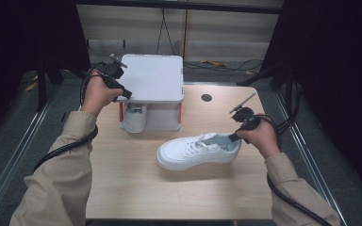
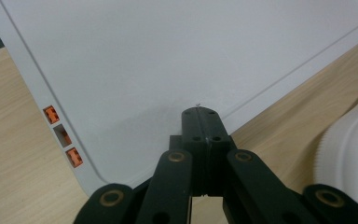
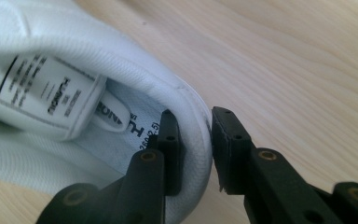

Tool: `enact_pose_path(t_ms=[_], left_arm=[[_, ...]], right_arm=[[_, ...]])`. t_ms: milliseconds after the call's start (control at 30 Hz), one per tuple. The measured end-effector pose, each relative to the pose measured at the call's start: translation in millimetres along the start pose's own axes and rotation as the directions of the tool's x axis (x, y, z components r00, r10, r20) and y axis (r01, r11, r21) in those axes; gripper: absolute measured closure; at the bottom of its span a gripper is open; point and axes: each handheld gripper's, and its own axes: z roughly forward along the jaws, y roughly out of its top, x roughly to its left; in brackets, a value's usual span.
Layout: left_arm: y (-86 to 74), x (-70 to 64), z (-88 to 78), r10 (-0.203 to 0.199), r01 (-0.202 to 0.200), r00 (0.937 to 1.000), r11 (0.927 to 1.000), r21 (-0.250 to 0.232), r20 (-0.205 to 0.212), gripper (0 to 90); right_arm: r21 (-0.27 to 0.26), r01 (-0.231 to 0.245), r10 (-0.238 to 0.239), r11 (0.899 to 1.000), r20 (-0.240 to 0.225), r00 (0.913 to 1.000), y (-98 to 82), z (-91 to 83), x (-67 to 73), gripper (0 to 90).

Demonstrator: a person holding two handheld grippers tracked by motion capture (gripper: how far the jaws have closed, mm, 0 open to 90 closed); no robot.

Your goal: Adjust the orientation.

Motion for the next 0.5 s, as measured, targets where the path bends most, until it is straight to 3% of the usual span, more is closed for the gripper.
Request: enact_pose_path(t_ms=[167, 233, 267, 300, 367, 400, 500], left_arm=[[-1.0, 0.3, 0.0, 0.005, -0.005, 1.0, 1.0, -0.007, 0.005, 90.0], [-1.2, 0.1, -0.2, 0.009, -0.009, 1.0, 0.9999, -0.007, -0.001, 90.0], [-1.0, -0.4, 0.1, 0.01, -0.01, 0.9999, 0.9999, -0.006, -0.002, 90.0], [-0.8, -1.0, 0.1, 0.008, -0.008, 1.0, 1.0, -0.004, 0.0, 90.0], [0.2, -1.7, 0.1, 0.021, -0.021, 0.9997, 0.9998, 0.003, -0.013, 90.0], [0.4, -2.1, 0.3, 0.023, -0.023, 0.9996, 0.9997, 0.006, -0.013, 90.0], [0.9, -2.3, 0.3, 0.022, -0.022, 0.9997, 0.9997, 0.009, -0.013, 90.0]], right_arm=[[0.079, 0.109, -0.108, 0.991, -0.018, 0.994, 6.6, 20.8, 25.4, 72.0], [0.064, 0.171, -0.167, 0.983, -0.056, 0.9843, 6.1, 19.0, 27.0, 66.1], [0.062, 0.175, -0.171, 0.983, -0.064, 0.9832, 6.1, 18.6, 27.3, 60.2], [0.067, 0.241, -0.238, 0.968, -0.048, 0.9702, 6.8, 19.6, 29.6, 54.9], [0.059, 0.277, -0.275, 0.959, -0.032, 0.9608, 9.0, 22.4, 33.5, 53.4], [0.044, 0.308, -0.307, 0.95, -0.037, 0.951, 10.9, 25.0, 35.2, 53.7], [0.017, 0.332, -0.332, 0.943, -0.027, 0.9431, 18.2, 34.4, 40.0, 55.8]])
